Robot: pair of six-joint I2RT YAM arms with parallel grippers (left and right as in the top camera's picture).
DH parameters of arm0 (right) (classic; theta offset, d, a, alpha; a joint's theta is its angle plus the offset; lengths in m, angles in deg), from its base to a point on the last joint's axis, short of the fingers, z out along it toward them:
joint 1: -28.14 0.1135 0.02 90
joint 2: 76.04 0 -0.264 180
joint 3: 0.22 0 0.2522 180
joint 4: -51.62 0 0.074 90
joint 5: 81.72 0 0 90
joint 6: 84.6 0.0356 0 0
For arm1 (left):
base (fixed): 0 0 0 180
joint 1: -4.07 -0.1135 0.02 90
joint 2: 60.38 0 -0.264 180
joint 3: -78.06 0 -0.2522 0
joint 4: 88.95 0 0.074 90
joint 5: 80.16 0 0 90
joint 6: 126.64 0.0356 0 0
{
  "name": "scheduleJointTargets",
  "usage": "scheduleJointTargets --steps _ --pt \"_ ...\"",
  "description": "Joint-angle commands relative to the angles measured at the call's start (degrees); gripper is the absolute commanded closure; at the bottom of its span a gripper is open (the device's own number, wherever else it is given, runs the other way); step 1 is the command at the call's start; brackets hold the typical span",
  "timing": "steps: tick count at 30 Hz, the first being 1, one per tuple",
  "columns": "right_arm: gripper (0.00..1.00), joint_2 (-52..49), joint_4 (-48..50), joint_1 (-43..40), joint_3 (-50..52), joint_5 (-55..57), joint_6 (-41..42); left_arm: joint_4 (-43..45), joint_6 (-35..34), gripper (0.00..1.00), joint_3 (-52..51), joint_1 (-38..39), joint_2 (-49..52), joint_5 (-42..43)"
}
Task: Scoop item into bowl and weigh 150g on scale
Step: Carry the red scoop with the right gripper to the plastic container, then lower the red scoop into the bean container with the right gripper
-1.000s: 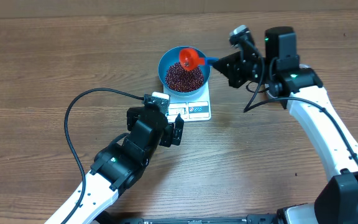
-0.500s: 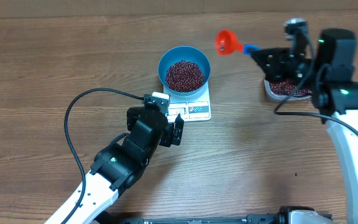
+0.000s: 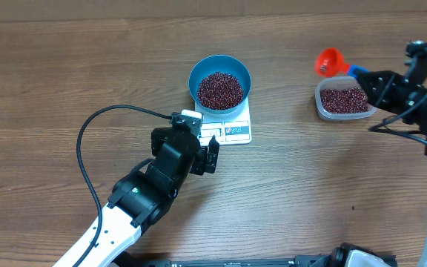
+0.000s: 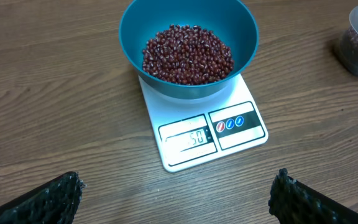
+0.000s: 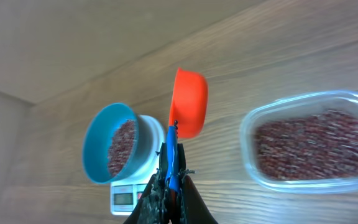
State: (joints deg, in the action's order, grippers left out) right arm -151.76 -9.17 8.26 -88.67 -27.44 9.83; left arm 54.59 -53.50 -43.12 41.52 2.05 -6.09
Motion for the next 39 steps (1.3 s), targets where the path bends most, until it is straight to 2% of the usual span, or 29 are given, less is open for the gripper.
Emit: scheduleJointTargets --steps 1,5,11,18,39 --pt "0.96 1.1 -1.2 -2.6 -1.9 -0.3 -7.9 0.2 -1.0 0.00 1.3 -0.3 0.1 -0.6" --pt "0.96 1.1 -3.1 -3.5 -1.9 2.7 -18.9 0.2 -1.0 0.01 1.3 -0.3 0.1 -0.6" --pt "0.96 1.0 -4.1 -3.4 -1.9 17.4 -32.5 0.2 -1.0 0.01 1.3 -0.3 0.1 -0.6" --pt "0.96 1.0 -4.5 -3.3 -1.9 19.8 -42.1 0.2 -1.0 0.01 1.3 -0.3 0.1 -0.6" --pt "0.96 -1.3 -4.7 0.3 -1.8 22.5 -43.7 0.2 -1.0 0.00 1.3 -0.3 0.1 -0.6"
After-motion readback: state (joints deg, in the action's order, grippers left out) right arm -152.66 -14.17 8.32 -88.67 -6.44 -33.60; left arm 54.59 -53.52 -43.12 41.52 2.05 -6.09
